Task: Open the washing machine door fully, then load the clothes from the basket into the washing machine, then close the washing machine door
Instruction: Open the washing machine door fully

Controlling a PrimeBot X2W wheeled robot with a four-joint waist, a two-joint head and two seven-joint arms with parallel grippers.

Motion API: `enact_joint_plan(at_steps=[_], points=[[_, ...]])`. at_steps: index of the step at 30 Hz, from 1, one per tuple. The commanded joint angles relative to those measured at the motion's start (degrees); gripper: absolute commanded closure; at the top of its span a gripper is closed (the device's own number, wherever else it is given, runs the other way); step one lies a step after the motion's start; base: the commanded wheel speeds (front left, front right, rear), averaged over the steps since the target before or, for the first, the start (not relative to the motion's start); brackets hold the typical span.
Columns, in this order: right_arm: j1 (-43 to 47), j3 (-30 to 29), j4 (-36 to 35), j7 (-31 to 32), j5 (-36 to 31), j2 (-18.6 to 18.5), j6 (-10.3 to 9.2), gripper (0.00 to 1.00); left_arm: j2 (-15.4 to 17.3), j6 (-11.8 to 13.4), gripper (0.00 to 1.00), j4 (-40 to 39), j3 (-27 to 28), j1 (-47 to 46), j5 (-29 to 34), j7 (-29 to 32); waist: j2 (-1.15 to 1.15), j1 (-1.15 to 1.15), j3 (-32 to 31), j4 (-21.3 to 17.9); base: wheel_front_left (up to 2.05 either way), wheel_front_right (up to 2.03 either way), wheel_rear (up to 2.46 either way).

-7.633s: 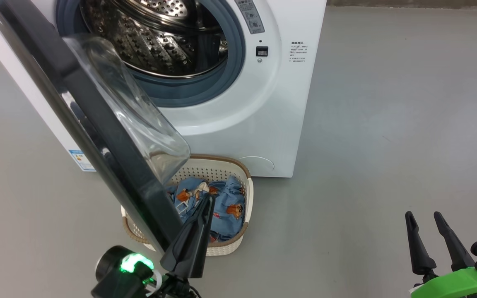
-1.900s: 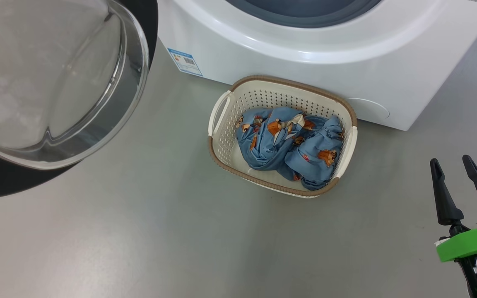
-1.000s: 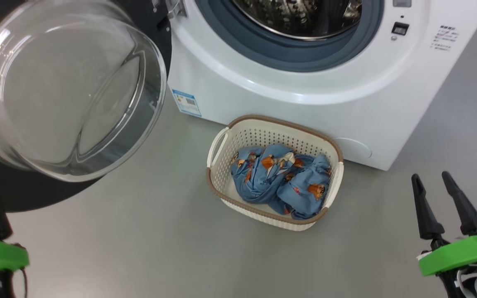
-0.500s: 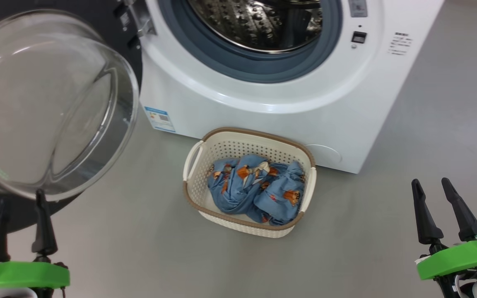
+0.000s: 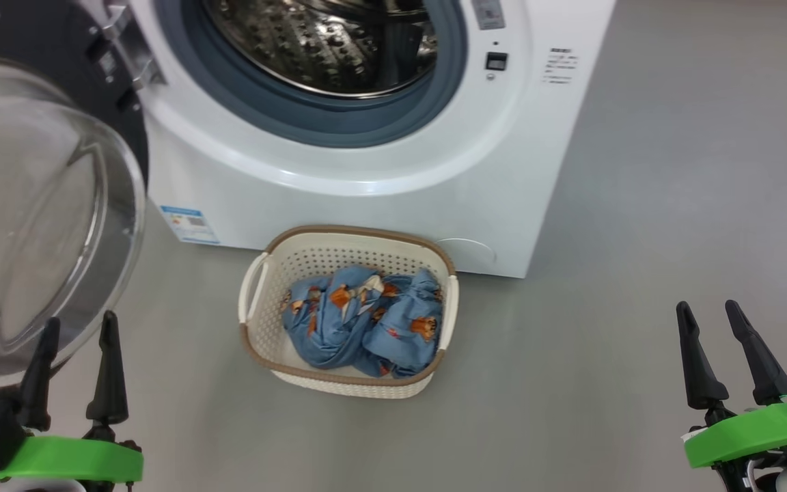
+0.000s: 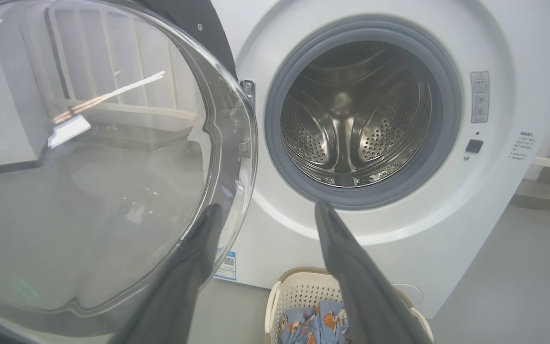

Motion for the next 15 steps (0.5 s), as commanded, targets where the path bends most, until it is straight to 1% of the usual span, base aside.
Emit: enact_joint_plan(at_steps=[1, 10, 11, 15], points=[[0.1, 0.7, -1.5, -0.5, 0.4, -0.6, 0.33, 0.0, 2.0, 0.1, 0.0, -1.8, 1.6, -0.4, -0.3, -0.3, 0.0, 0.0, -0.2, -2.1, 0.0, 0.0, 0.0], [0.1, 0.6, -1.7, -0.5, 0.3, 0.3, 0.33, 0.0, 2.8, 0.1, 0.0, -2.3, -0.5, 0.2, -1.3, -0.3, 0.0, 0.0, -0.3, -7.4, 0.0, 0.0, 0.0], [0.2, 0.6, -1.7, -0.5, 0.3, 0.4, 0.33, 0.0, 2.9, 0.1, 0.0, -2.4, -0.9, 0.3, -1.3, -0.3, 0.0, 0.0, -0.4, -8.4, 0.0, 0.0, 0.0], [0.5, 0.5, -1.7, -0.5, 0.4, 0.5, 0.33, 0.0, 3.1, 0.1, 0.0, -2.8, -1.5, 0.5, -1.4, -0.3, 0.0, 0.0, -0.6, -10.0, 0.0, 0.0, 0.0]])
